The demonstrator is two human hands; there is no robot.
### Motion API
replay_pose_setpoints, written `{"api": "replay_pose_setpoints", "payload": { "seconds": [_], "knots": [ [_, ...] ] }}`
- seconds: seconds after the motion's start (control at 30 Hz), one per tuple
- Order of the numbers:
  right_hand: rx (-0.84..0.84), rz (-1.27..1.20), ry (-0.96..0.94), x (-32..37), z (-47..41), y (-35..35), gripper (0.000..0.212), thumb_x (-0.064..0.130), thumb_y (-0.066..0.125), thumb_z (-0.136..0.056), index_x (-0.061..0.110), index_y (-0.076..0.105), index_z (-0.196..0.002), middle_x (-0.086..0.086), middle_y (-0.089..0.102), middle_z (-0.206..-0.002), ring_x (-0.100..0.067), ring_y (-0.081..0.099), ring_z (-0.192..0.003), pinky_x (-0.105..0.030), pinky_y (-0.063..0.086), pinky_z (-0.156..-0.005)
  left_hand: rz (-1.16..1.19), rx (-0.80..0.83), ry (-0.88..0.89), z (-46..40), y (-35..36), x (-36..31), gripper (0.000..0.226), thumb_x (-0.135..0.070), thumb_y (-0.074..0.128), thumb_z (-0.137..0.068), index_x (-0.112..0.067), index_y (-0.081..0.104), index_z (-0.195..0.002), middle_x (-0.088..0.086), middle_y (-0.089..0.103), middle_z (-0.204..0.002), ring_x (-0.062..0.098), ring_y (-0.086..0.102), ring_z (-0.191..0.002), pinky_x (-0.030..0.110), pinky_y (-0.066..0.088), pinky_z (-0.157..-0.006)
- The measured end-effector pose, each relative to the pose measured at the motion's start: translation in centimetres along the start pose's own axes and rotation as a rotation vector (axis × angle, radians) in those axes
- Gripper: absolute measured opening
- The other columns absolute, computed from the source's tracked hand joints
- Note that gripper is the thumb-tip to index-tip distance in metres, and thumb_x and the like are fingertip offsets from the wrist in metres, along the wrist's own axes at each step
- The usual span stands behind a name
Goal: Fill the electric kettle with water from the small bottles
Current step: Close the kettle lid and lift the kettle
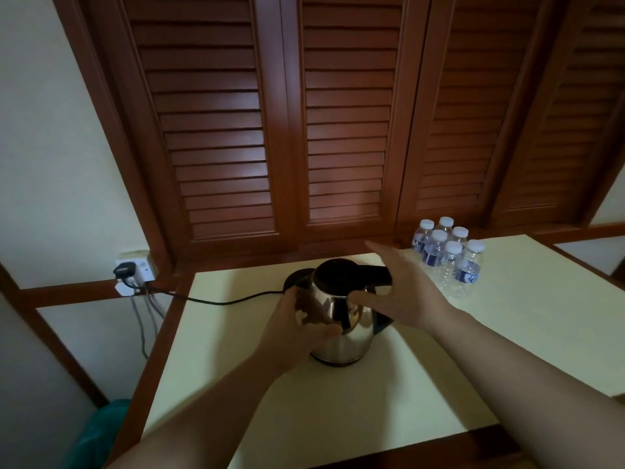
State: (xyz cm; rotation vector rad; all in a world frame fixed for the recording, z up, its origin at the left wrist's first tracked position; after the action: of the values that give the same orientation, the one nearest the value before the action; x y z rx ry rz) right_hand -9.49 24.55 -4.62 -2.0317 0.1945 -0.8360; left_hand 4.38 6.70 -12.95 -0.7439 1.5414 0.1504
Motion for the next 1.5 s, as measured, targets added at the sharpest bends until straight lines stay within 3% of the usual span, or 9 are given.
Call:
{"api": "replay_pose_setpoints", "payload": {
  "seconds": [0.23, 0.37, 0.47, 0.57, 0.77, 0.93, 1.2, 1.37, 1.5],
  "knots": [
    [-0.016, -0.345, 0.282, -5.3, 2.6, 2.8, 0.109, 0.044, 0.097, -0.063, 0.036, 0.036, -0.153, 0.018, 0.061, -0.121, -0.007, 0.062, -0.103, -0.014, 0.047, -0.077, 0.098, 0.074, -0.006, -0.3, 0.6, 0.4, 0.098, -0.047, 0.093, -0.056, -0.051, 0.041, -0.140, -0.023, 0.061, -0.135, 0.003, 0.057, -0.126, 0.027, 0.050, -0.100],
    [-0.037, -0.547, 0.267, -6.3, 2.8, 5.0, 0.085, 0.033, 0.098, -0.065, 0.060, 0.043, -0.124, 0.023, 0.062, -0.121, 0.006, 0.061, -0.109, -0.019, 0.057, -0.078, 0.145, 0.101, 0.045, -0.1, 1.0, 0.1, 0.096, -0.021, 0.093, -0.072, -0.038, 0.039, -0.149, -0.016, 0.060, -0.141, 0.008, 0.058, -0.131, 0.029, 0.054, -0.100],
    [-0.035, -0.555, 0.224, -6.6, 2.0, 5.3, 0.084, 0.029, 0.098, -0.066, 0.049, 0.043, -0.126, 0.018, 0.059, -0.120, -0.003, 0.060, -0.109, -0.020, 0.057, -0.076, 0.189, 0.100, 0.052, -0.3, 1.2, 0.2, 0.090, 0.000, 0.087, -0.078, -0.027, 0.040, -0.150, -0.011, 0.063, -0.138, 0.010, 0.059, -0.131, 0.027, 0.053, -0.098],
    [-0.043, -0.560, 0.174, -6.5, 1.3, 5.3, 0.084, 0.026, 0.097, -0.068, 0.038, 0.042, -0.130, 0.017, 0.056, -0.118, -0.009, 0.059, -0.108, -0.027, 0.058, -0.079, 0.180, 0.033, 0.026, -0.8, 1.1, 1.0, 0.090, -0.014, 0.093, -0.071, -0.034, 0.046, -0.145, -0.004, 0.067, -0.133, 0.016, 0.063, -0.125, 0.032, 0.052, -0.097],
    [-0.067, -0.580, 0.075, -5.1, -1.0, 4.0, 0.079, 0.038, 0.094, -0.070, 0.056, 0.040, -0.125, 0.035, 0.055, -0.121, -0.004, 0.060, -0.108, -0.034, 0.058, -0.089, 0.174, -0.030, 0.014, -1.9, -0.7, -0.9, 0.066, -0.028, 0.092, -0.065, -0.027, 0.054, -0.119, 0.012, 0.066, -0.092, 0.020, 0.059, -0.079, 0.044, 0.045, -0.071],
    [-0.052, -0.598, 0.011, -3.4, -3.8, 2.1, 0.107, 0.067, 0.085, -0.062, 0.040, 0.033, -0.151, 0.034, 0.056, -0.126, -0.002, 0.061, -0.114, -0.039, 0.058, -0.094, 0.220, 0.023, 0.054, -2.9, -1.8, -4.2, 0.079, -0.003, 0.081, -0.086, -0.037, 0.041, -0.143, -0.003, 0.072, -0.130, 0.013, 0.067, -0.122, 0.033, 0.055, -0.099],
    [-0.019, -0.586, -0.041, -2.1, -8.7, 1.7, 0.113, 0.065, 0.083, -0.065, 0.038, 0.027, -0.159, 0.019, 0.053, -0.147, -0.009, 0.048, -0.139, -0.038, 0.041, -0.117, 0.220, 0.007, 0.054, -6.5, -4.0, -5.6, 0.094, -0.002, 0.080, -0.086, -0.037, 0.025, -0.155, -0.007, 0.069, -0.136, 0.009, 0.063, -0.128, 0.022, 0.056, -0.093],
    [0.015, -0.582, -0.026, -2.3, -12.0, 2.6, 0.115, 0.057, 0.086, -0.069, 0.036, 0.022, -0.162, 0.013, 0.049, -0.153, -0.013, 0.042, -0.143, -0.037, 0.035, -0.118, 0.181, -0.013, 0.007, -9.4, -5.4, -4.9, 0.123, -0.030, 0.093, -0.073, -0.044, 0.009, -0.162, -0.015, 0.062, -0.144, 0.003, 0.058, -0.134, 0.036, 0.044, -0.114],
    [0.035, -0.600, 0.001, -2.8, -14.1, 3.7, 0.118, 0.055, 0.089, -0.070, 0.038, 0.017, -0.163, 0.013, 0.043, -0.159, -0.013, 0.040, -0.147, -0.041, 0.033, -0.122, 0.183, -0.022, -0.010, -11.3, -5.9, -4.2, 0.119, -0.023, 0.089, -0.080, -0.045, 0.006, -0.162, -0.018, 0.062, -0.143, 0.000, 0.057, -0.132, 0.028, 0.045, -0.108]
  ]
}}
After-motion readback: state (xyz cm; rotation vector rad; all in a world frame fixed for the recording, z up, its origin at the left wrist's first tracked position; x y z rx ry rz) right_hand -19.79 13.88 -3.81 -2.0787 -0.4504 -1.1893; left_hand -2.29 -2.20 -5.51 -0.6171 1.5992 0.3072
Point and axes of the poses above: each hand's wrist, its own z-axis away from the middle knuckle, its own y-axis out of the palm, x = y × z, the point moved 6 cm from there along -z, towards the middle knuckle
